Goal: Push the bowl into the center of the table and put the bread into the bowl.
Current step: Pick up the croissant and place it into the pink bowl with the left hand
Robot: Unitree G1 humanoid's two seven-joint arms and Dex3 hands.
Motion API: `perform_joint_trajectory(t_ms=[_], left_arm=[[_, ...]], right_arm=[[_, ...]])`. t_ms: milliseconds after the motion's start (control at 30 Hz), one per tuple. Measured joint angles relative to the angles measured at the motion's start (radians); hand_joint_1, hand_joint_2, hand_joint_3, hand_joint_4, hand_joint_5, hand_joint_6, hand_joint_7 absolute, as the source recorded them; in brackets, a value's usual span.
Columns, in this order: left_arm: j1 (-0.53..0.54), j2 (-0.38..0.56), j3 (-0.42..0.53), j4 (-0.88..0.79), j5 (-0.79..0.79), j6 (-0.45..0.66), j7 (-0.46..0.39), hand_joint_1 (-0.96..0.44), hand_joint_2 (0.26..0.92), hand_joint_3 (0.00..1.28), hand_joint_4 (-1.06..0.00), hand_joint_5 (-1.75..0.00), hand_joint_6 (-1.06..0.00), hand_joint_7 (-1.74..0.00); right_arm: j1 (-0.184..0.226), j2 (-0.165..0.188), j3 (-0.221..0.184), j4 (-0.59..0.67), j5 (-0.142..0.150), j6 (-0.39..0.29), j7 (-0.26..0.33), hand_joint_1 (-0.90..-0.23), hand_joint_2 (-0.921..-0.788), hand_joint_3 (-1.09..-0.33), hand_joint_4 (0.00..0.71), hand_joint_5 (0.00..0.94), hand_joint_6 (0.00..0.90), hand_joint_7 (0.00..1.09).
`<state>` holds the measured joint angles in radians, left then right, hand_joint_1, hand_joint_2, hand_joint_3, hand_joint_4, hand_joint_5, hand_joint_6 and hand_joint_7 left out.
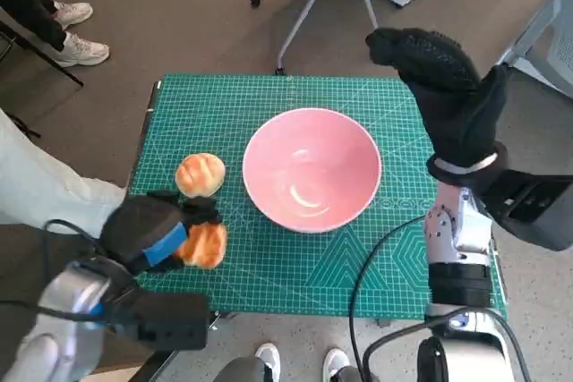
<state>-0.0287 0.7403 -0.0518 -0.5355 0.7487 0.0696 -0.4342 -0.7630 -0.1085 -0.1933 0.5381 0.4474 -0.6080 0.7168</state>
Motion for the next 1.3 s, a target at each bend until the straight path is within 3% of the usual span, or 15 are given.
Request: perform_joint_trajectory(t_ms=[233,600,867,1067,1300], left_arm=[[-0.073,0.018,0.074,-0.003,-0.063,-0.124,0.031,0.0,0.84,0.0,-0.97,-0.89,-0.87,-0.86],[-0.285,0.057,0.132,0.1,-0.18,-0.361,0.103,0.0,0.834,0.0,-0.95,-0.82,-0.9,-0.91],[-0.476,0.072,0.057,0.326,-0.187,-0.624,0.176,0.0,0.854,0.0,-0.87,-0.88,-0.89,-0.96],[-0.632,0.066,-0.025,0.516,-0.111,-0.81,0.254,0.0,0.883,0.01,-0.79,-0.96,-0.84,-1.02],[-0.801,0.022,-0.117,0.729,0.018,-0.951,0.373,0.0,0.893,0.0,-0.79,-0.96,-0.8,-1.06]], right_arm=[[0.001,-0.002,-0.002,-0.001,0.004,0.0,0.006,-0.677,-0.921,-0.74,0.15,0.0,-0.001,0.49],[0.003,-0.004,-0.003,-0.008,0.013,0.002,0.006,-0.681,-0.921,-0.74,0.15,0.0,-0.001,0.49],[0.005,-0.006,-0.003,-0.009,0.013,0.001,0.006,-0.674,-0.921,-0.739,0.15,0.0,-0.001,0.49],[0.006,-0.006,-0.004,-0.006,0.013,0.0,0.006,-0.673,-0.921,-0.737,0.151,0.001,-0.001,0.49],[0.008,-0.006,-0.004,-0.006,0.012,-0.002,0.006,-0.666,-0.921,-0.742,0.149,0.0,-0.001,0.49]])
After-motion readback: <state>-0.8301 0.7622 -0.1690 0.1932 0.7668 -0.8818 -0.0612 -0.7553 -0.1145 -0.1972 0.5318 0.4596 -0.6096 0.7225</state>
